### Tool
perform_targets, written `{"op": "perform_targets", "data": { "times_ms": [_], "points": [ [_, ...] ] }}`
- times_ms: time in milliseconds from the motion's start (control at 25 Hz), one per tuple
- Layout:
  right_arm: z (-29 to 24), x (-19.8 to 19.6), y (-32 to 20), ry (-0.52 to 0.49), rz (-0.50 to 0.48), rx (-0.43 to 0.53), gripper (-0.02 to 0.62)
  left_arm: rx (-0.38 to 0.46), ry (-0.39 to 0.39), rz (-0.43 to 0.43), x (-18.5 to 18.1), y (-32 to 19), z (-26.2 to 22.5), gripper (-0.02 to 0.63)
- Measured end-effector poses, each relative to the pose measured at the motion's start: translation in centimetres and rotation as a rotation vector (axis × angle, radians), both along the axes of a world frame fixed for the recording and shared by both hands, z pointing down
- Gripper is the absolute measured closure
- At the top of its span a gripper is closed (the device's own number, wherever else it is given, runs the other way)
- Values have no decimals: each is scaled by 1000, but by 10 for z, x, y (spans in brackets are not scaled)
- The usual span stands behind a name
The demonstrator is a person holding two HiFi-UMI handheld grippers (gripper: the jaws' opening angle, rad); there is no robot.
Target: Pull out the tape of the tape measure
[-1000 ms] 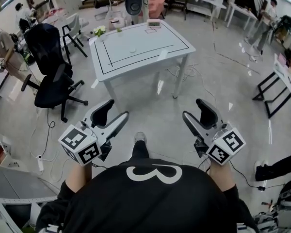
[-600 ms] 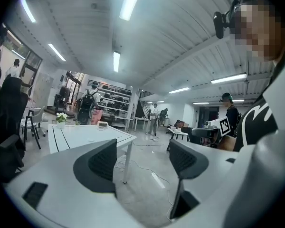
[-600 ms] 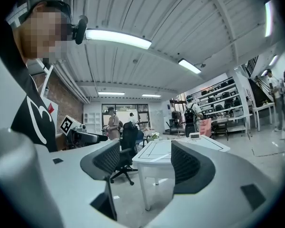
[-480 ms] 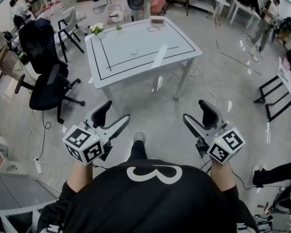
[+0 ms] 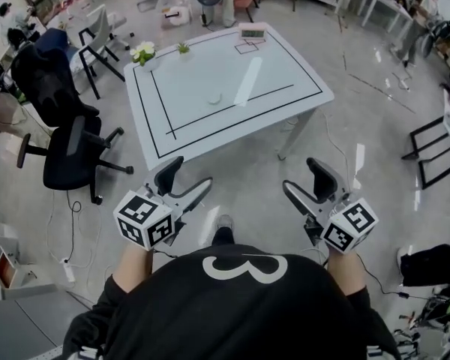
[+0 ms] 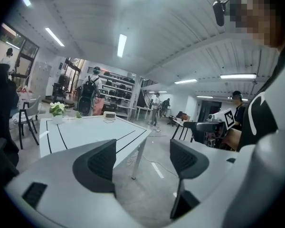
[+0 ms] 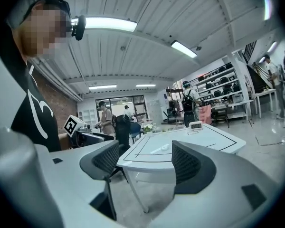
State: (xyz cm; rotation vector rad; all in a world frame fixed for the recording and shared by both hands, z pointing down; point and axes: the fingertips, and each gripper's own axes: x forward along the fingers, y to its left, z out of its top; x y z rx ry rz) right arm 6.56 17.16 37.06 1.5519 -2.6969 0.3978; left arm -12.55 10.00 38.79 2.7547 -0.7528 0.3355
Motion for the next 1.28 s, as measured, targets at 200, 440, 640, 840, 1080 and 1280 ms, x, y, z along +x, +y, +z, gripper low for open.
{"op": "perform_targets", "data": {
  "times_ms": [200,440,640,840,1080,1280],
  "points": [
    [6,-6,-72,14,-3,-30,255,-15,-22,31,5,-70,16,265],
    [13,-14,-123,53,-12,-49,245,-3,-44,38,7,-133,35,265],
    [24,-15,-138,65,-13,-81,244,-2,-108,59,12,-164,57,264],
    [31,-14,-146,57,-15,-104,244,2,-169,72,20,-191,80,262],
    [36,-10,-158,42,-46,-110,245,-78,-241,59,30,-219,119,262],
    [36,-2,-185,38,-84,-119,245,-117,-272,61,46,-243,134,262]
  ]
}}
